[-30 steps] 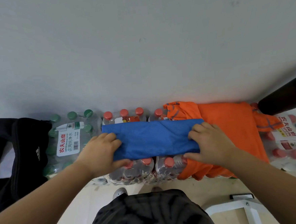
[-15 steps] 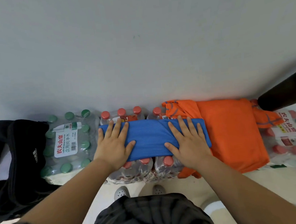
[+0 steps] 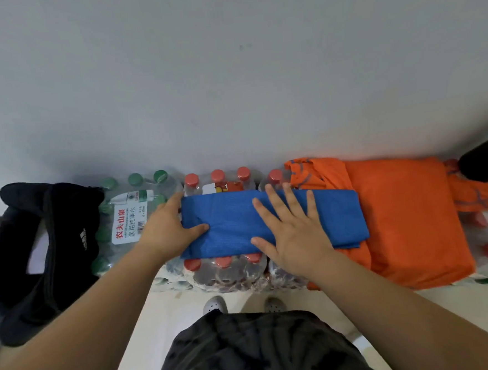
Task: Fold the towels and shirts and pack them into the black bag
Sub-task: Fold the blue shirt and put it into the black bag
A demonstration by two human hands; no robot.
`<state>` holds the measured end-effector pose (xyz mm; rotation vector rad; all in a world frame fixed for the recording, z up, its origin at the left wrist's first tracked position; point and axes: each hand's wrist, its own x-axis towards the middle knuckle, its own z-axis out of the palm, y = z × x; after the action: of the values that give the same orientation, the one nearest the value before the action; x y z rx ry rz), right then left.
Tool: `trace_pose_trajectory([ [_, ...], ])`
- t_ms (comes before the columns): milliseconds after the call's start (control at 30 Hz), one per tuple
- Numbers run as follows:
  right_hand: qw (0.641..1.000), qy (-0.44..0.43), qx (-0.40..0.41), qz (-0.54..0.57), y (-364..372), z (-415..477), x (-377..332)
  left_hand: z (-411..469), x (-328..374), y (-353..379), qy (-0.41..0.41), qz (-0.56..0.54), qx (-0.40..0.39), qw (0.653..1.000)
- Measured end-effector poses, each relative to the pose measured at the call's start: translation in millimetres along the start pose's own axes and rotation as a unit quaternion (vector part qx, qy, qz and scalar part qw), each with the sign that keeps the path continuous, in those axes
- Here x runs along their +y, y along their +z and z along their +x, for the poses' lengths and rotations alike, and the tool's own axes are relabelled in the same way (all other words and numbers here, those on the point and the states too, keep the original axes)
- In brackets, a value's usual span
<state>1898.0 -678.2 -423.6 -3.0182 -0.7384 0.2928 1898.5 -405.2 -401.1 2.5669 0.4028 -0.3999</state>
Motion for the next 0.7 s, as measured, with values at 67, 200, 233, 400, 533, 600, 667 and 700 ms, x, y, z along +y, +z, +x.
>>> trace_pose_trajectory([
  [67,0.999,0.008,-0.031,-0.012,6,3,-3,0,6,1,-0.013,0.005,-0.018,1.0],
  [200,0.998,0.036,-0.042,0.007,12,4,-2,3,9,1,-0.048,-0.038,-0.038,0.997],
  [233,0.998,0.038,-0.044,0.009,11,3,-2,3,8,1,-0.057,-0.06,-0.038,0.996],
  [400,0.997,0.063,-0.04,0.002,7,0,-12,-4,6,6,-0.036,-0.117,0.009,0.992],
  [533,0.994,0.095,-0.049,-0.002,3,-7,-30,-10,1,8,-0.016,-0.206,0.032,0.978],
  [600,0.99,0.125,-0.06,0.007,3,-8,-36,-12,-1,8,-0.016,-0.266,0.031,0.963],
  [667,0.987,0.148,-0.067,0.01,4,-8,-40,-12,-2,9,-0.036,-0.327,0.002,0.944],
  [700,0.986,0.154,-0.069,0.009,4,-8,-41,-12,-2,8,-0.049,-0.355,-0.016,0.934],
])
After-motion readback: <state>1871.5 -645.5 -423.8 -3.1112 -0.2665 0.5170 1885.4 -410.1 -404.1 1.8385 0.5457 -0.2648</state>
